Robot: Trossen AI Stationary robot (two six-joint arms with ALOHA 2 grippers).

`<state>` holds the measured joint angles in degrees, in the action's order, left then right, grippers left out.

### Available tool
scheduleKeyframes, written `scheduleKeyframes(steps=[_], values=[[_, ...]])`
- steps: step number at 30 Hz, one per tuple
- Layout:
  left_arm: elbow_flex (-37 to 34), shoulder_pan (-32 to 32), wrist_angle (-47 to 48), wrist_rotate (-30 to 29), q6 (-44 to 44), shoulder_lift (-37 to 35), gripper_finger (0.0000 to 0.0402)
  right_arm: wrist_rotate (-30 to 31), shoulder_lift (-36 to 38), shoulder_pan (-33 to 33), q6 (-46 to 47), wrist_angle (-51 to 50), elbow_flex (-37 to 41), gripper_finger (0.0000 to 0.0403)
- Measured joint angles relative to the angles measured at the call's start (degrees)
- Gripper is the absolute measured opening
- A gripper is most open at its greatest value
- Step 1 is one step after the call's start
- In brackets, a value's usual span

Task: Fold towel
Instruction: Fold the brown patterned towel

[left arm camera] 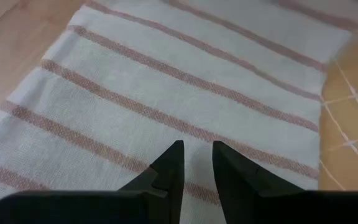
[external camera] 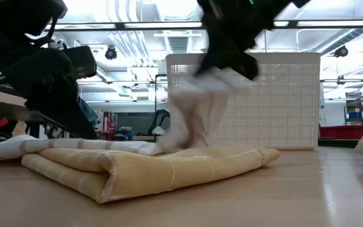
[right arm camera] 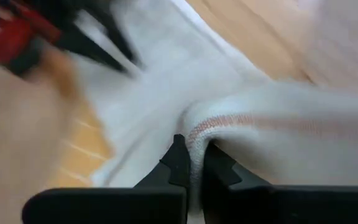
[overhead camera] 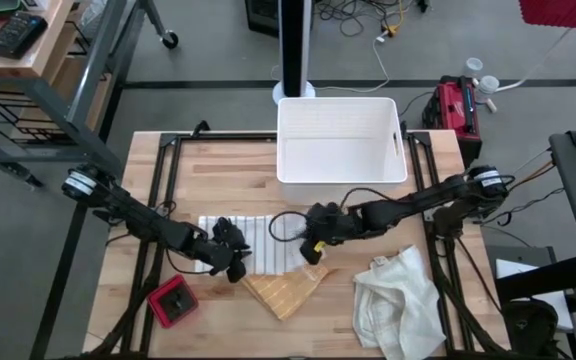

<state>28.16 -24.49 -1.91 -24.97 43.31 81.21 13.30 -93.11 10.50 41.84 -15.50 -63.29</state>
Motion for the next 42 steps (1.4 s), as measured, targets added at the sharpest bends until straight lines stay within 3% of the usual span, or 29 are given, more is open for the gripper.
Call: scheduleKeyframes(steps=[4,13,17,27,32,37,42], values=[[-0.1,0.0,0.4,0.0,0.1,0.0,0.0074,-0.2,-1.6,0.1,7.3,-11.0,1.2,0.0021],[-0.2,0.0,0.5,-1.1,-0.7,0.0,0.0074,-0.2,-2.3,-0.2,10.7,-23.9,2.9,0.0166],[-0.3,0.2,0.6,-1.6,-0.8,-0.1,0.0074,0.0,-2.2,-0.7,10.9,-23.9,4.1,0.0206],[-0.5,0.2,0.8,-1.6,-0.7,-0.1,0.0074,-5.1,-2.2,-5.7,5.0,-13.9,11.9,0.0215],[-0.5,0.2,0.5,-1.6,-0.4,-0.1,0.0074,-9.4,-1.7,-6.4,6.0,5.0,19.8,0.0212],[-0.5,0.2,0.5,-1.5,-0.1,-0.1,0.0074,-11.4,-2.0,-6.4,12.9,25.8,26.6,0.0213],[-0.5,0.2,0.5,-1.6,0.3,-0.1,0.0074,-11.7,-2.0,-6.4,15.5,29.6,29.1,0.0213]])
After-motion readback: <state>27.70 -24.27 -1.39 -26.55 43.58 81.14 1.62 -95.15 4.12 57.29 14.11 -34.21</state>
